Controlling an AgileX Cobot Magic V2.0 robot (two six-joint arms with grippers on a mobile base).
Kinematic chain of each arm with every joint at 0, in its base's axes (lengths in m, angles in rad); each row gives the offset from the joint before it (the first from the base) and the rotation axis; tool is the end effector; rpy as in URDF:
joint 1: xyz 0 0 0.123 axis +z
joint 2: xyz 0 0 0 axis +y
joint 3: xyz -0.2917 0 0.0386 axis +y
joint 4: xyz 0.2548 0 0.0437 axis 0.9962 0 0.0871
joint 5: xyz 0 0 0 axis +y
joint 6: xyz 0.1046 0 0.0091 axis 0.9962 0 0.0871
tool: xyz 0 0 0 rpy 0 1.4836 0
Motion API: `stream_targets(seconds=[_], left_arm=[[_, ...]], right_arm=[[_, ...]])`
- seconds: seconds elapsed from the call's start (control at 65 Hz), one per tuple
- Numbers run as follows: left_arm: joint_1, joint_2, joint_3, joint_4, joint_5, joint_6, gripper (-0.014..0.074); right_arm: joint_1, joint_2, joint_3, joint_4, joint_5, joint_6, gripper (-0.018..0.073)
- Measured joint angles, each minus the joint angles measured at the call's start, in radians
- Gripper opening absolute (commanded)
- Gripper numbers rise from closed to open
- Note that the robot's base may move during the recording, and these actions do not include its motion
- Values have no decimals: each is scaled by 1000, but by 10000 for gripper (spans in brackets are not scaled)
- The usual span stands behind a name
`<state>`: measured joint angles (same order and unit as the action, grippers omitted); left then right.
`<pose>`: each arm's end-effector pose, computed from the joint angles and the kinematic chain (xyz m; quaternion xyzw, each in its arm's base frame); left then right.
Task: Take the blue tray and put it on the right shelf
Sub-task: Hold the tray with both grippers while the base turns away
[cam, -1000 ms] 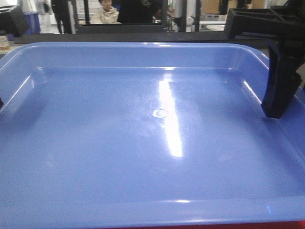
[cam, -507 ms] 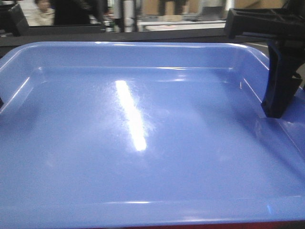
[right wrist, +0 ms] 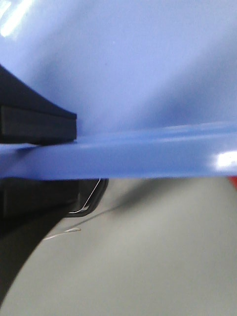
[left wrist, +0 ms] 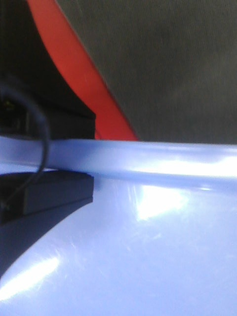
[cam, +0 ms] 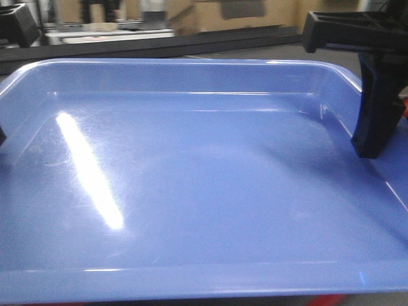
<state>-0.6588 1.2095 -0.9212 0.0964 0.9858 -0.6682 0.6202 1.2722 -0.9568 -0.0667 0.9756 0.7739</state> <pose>0.1863 -0.1336 0.2820 0.0138 0.9806 -0.0823 0.1775 0.2024 0.1374 0.2778 0.0621 0.9808 0.0936 0.1594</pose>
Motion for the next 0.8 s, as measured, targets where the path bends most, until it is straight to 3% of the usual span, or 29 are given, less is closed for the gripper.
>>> stream_targets(seconds=[0.8], left_arm=[[0,0,0,0,0,0,55]], right_arm=[[0,0,0,0,0,0,244]])
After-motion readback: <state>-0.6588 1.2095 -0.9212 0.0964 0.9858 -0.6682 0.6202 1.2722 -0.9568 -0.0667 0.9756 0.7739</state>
